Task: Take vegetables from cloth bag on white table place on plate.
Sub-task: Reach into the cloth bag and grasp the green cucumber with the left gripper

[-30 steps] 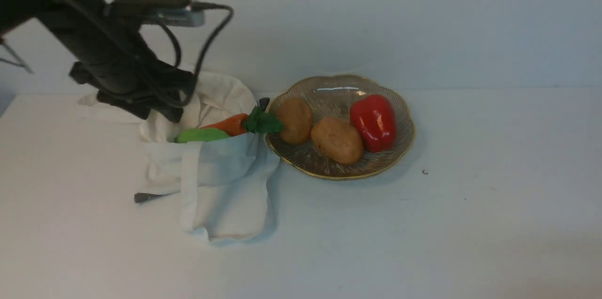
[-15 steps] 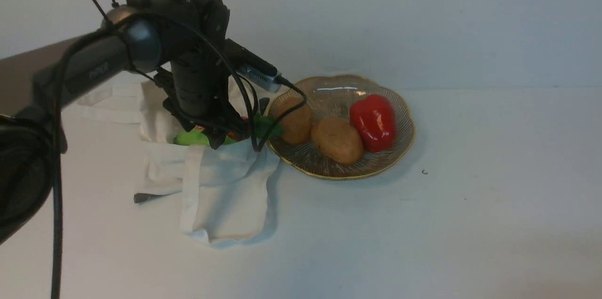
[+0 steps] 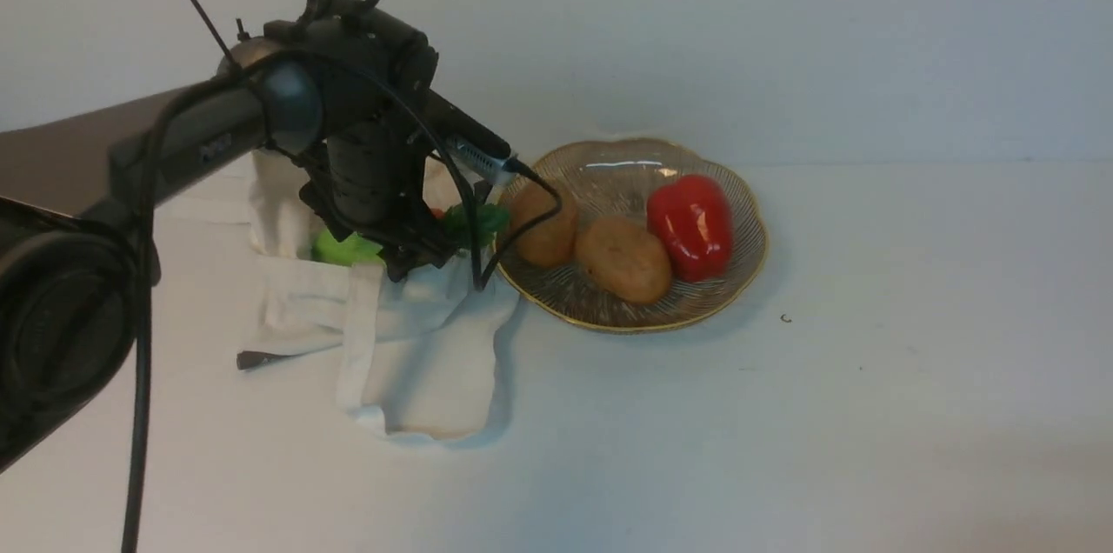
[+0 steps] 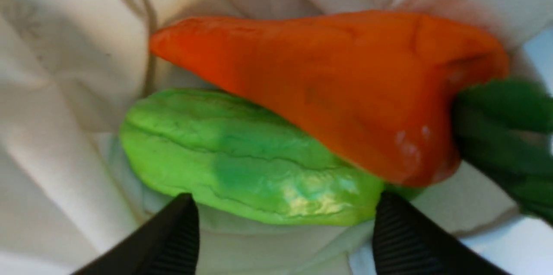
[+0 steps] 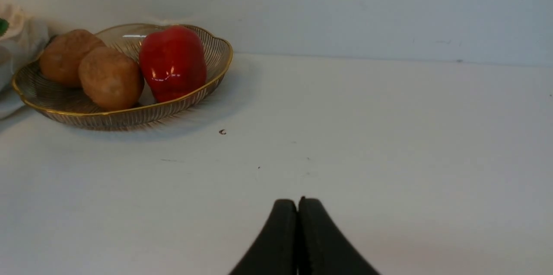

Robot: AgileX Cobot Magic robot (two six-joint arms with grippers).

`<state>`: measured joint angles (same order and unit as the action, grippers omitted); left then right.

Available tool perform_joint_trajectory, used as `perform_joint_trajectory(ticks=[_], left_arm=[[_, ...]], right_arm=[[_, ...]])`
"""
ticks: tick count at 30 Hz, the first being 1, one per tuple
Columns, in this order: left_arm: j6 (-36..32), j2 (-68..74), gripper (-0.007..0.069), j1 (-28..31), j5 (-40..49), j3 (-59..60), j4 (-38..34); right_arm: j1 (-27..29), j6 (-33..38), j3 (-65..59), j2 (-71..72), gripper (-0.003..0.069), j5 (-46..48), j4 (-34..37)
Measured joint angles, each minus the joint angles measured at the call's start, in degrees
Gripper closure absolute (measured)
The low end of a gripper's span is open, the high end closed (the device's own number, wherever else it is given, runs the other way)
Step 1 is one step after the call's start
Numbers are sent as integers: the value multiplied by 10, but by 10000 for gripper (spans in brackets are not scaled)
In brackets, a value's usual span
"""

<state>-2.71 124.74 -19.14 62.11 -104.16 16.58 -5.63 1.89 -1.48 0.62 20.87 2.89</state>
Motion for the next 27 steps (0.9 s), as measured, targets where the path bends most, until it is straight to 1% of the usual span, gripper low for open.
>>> perform_joint_trajectory(ticks=[1, 2, 3, 4, 8, 10, 11, 12, 13, 15, 16, 20, 27], left_arm=[[33, -1, 132, 0, 8, -7, 2], [82, -2, 132, 0, 18, -15, 4], [91, -2, 132, 0, 20, -17, 5], [157, -3, 132, 1, 25, -21, 7], [357, -2, 132, 4, 23, -23, 10], [440, 3, 132, 4, 14, -23, 11], [453, 5, 132, 4, 12, -23, 11], [496, 10, 132, 4, 5, -23, 11], [502, 11, 132, 4, 4, -24, 11], [556, 21, 132, 4, 4, -24, 19], [567, 24, 132, 4, 4, -24, 24], [598, 33, 132, 4, 9, -24, 37], [657, 66, 132, 4, 5, -28, 32]], right_arm=[[0, 0, 0, 0, 673, 0, 0], [0, 0, 0, 0, 673, 0, 0], [0, 0, 0, 0, 673, 0, 0], [0, 0, 0, 0, 673, 0, 0], [0, 0, 0, 0, 673, 0, 0], [0, 0, 0, 0, 673, 0, 0], [0, 0, 0, 0, 673, 0, 0], [0, 0, 0, 0, 673, 0, 0], [0, 0, 0, 0, 673, 0, 0], [0, 0, 0, 0, 673, 0, 0], [0, 0, 0, 0, 673, 0, 0], [0, 0, 0, 0, 673, 0, 0], [0, 0, 0, 0, 673, 0, 0]])
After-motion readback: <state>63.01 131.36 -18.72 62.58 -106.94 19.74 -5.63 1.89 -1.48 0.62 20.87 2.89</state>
